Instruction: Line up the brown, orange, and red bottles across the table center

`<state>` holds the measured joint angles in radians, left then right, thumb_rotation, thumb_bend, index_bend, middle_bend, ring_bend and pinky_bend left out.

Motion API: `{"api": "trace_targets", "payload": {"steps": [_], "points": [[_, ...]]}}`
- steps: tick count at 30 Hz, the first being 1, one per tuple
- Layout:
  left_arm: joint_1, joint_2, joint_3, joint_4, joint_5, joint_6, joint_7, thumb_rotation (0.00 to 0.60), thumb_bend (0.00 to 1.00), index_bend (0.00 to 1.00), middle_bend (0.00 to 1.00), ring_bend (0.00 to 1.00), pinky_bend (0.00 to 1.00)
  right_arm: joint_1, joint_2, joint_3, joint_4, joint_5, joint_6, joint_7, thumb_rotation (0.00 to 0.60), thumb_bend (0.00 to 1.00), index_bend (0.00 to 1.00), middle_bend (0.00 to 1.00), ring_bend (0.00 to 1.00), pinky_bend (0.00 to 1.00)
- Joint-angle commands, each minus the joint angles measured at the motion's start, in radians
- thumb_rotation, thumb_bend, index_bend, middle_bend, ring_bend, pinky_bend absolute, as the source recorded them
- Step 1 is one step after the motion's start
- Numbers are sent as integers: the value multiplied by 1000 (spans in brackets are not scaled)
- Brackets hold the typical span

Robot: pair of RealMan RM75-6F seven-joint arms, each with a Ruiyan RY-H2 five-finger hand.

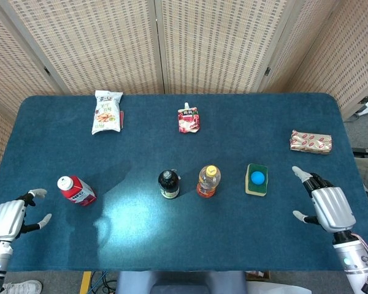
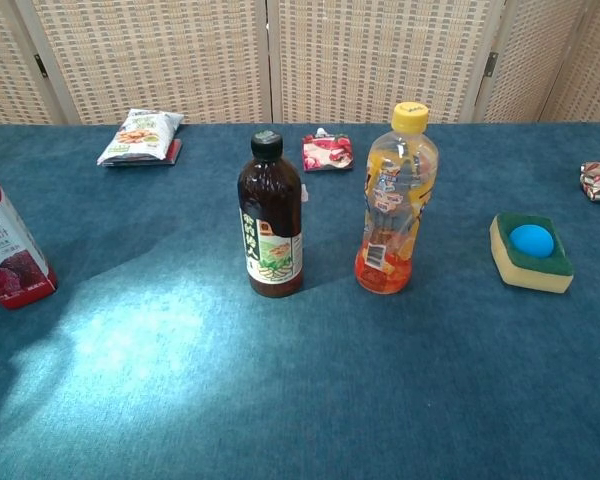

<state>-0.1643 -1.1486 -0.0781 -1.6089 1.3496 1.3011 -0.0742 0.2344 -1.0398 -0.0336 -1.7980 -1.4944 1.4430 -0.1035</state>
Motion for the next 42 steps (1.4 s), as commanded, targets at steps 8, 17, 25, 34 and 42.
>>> {"api": "trace_targets", "payload": {"steps": [8,17,25,34,42], "points": [[-66,0,-42,-57,-209,-158,90,600,89,22,0,49,262,-44,-17,-24,61,-128,54,86,600,0,108,242,187,401],[-117,-5,-98,-76,-263,-290,-89,600,29,0,0,0,200,-61,-24,-18,103,-143,56,147,600,0,108,244,187,401],[-138,-52,-124,-46,-247,-276,-148,600,26,0,0,0,200,-71,-22,-13,117,-161,62,176,600,0,108,244,187,401],[-162,-62,-135,-66,-271,-320,-195,600,26,0,0,0,200,-78,-17,-10,121,-185,67,195,600,0,108,249,187,401],[-172,-85,-139,-73,-272,-307,-205,600,26,7,0,22,210,-81,-13,-7,123,-195,64,208,600,0,108,250,188,401]]}}
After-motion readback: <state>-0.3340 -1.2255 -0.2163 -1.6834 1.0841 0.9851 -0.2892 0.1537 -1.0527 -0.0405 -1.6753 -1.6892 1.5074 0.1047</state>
